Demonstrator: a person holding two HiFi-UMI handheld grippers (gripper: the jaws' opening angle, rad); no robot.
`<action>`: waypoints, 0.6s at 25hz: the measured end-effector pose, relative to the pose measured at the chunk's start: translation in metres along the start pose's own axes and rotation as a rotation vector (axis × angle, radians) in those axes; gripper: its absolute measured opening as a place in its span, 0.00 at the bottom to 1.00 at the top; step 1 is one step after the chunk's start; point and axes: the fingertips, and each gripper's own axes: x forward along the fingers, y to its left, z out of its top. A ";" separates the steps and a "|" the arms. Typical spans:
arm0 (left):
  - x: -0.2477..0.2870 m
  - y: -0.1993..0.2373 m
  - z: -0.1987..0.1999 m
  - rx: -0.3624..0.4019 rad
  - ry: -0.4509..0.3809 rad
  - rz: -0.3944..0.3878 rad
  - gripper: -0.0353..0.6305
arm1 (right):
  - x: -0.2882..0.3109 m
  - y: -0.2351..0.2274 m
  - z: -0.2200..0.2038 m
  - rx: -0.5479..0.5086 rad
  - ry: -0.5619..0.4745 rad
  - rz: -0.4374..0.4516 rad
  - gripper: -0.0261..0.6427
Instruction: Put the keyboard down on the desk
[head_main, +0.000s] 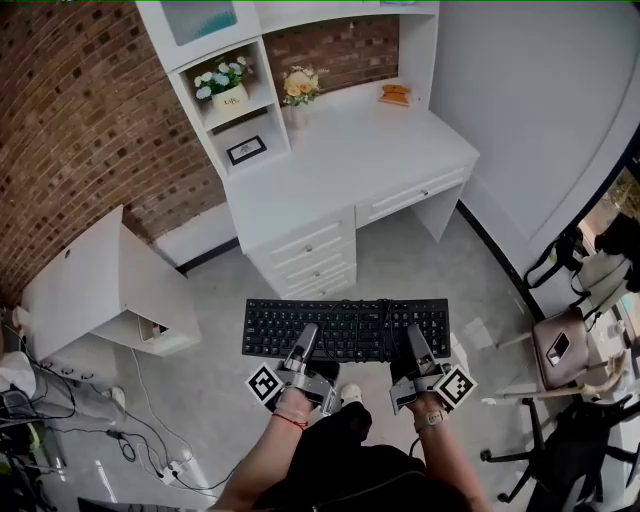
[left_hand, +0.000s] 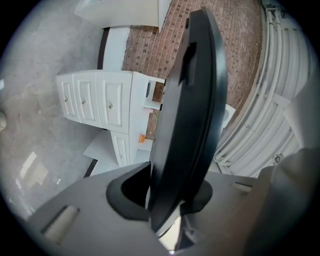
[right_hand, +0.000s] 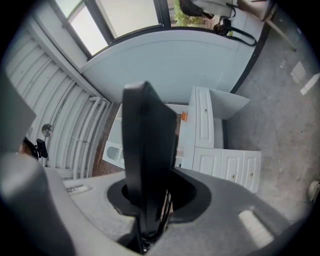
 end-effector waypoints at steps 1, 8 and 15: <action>0.008 0.002 0.003 -0.003 0.001 0.004 0.17 | 0.008 -0.002 0.003 0.005 -0.001 -0.002 0.15; 0.063 0.025 0.030 -0.018 0.002 0.037 0.17 | 0.060 -0.029 0.026 -0.013 0.003 -0.035 0.16; 0.099 0.029 0.052 -0.018 -0.006 0.010 0.17 | 0.103 -0.040 0.035 -0.017 0.017 -0.022 0.16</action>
